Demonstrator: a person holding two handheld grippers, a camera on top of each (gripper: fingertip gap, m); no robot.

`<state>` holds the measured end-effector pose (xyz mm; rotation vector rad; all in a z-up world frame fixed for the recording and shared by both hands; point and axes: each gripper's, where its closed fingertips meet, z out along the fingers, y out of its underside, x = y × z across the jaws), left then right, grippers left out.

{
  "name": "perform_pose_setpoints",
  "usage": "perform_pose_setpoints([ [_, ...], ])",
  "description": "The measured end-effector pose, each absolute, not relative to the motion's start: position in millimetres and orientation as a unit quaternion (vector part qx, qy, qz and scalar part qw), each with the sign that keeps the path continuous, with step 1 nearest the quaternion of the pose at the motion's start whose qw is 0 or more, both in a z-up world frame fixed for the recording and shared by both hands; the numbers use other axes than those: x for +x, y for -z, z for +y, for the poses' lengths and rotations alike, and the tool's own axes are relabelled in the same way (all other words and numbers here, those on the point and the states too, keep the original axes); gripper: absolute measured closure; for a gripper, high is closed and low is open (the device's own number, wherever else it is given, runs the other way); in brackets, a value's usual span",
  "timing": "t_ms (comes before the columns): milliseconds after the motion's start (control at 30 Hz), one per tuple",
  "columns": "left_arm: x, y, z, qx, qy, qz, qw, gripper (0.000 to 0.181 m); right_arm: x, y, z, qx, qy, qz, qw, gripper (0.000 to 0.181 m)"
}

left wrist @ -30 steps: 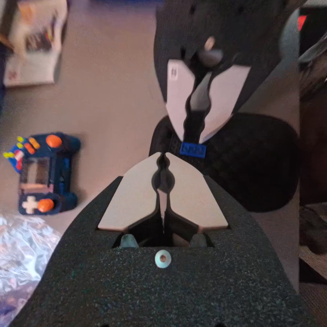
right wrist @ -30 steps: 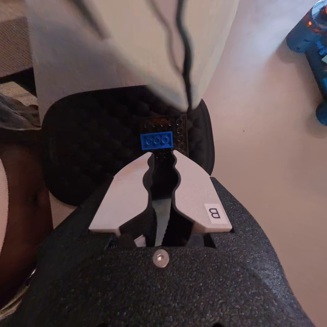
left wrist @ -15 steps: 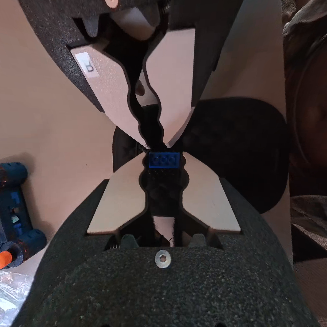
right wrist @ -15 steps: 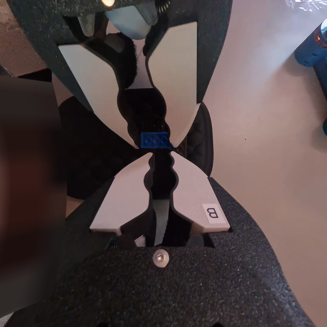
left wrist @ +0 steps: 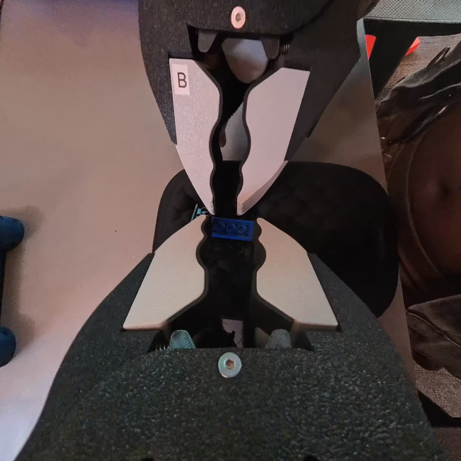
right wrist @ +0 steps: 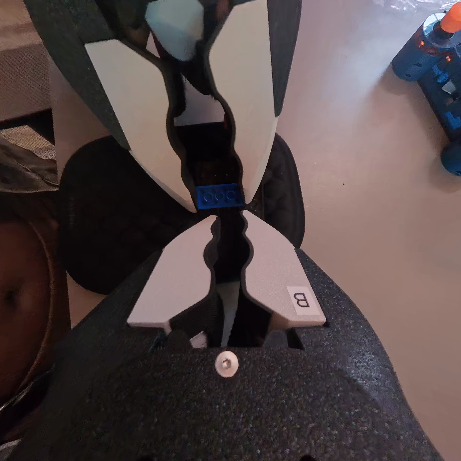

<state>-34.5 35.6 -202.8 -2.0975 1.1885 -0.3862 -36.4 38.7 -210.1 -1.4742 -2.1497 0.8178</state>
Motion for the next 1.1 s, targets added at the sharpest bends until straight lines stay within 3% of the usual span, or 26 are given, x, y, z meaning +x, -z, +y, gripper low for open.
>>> perform_pose_setpoints([
  [33,-34,202,36,-0.804,0.142,0.458,0.351,0.152,-37,210,39,-0.531,-0.292,-0.768,0.205,0.166],
  [67,-13,180,24,-0.769,0.228,0.462,0.378,0.181,-38,211,41,-0.538,-0.287,-0.764,0.213,0.166],
  [100,8,119,24,-0.715,0.367,0.37,0.466,0.181,-38,212,40,-0.534,-0.284,-0.767,0.216,0.166],
  [133,-6,105,37,-0.726,0.3,0.379,0.489,0.181,-38,211,39,-0.533,-0.272,-0.77,0.221,0.166],
  [167,-39,120,54,-0.759,0.138,0.418,0.48,0.181,-39,211,39,-0.531,-0.266,-0.772,0.228,0.166],
  [200,-58,136,55,-0.787,0.1,0.424,0.438,0.181,-39,211,39,-0.534,-0.27,-0.767,0.23,0.166],
  [267,-68,155,69,-0.795,0.15,0.425,0.406,0.18,-39,210,39,-0.535,-0.28,-0.763,0.231,0.166],
  [367,-60,168,34,-0.802,0.116,0.432,0.395,0.175,-39,209,39,-0.532,-0.284,-0.762,0.235,0.167],
  [500,-79,164,51,-0.807,0.053,0.356,0.469,0.168,-41,206,40,-0.53,-0.315,-0.752,0.233,0.167],
  [567,-77,144,42,-0.786,0.04,0.336,0.517,0.152,-42,204,40,-0.53,-0.329,-0.744,0.239,0.167],
  [667,-51,130,5,-0.763,0.095,0.368,0.524,0.144,-40,200,38,-0.523,-0.357,-0.735,0.244,0.165],
  [800,-21,149,-38,-0.771,0.139,0.398,0.477,0.128,-31,190,43,-0.522,-0.382,-0.718,0.257,0.135],
  [867,-17,161,-44,-0.775,0.108,0.398,0.478,0.121,-24,177,45,-0.508,-0.399,-0.706,0.291,0.132],
  [1000,-21,160,-37,-0.79,0.056,0.324,0.517,0.095,-8,138,43,-0.463,-0.482,-0.646,0.369,0.128],
  [1100,-26,140,-33,-0.765,0.027,0.289,0.574,0.092,5,114,43,-0.438,-0.56,-0.578,0.402,0.109],
])
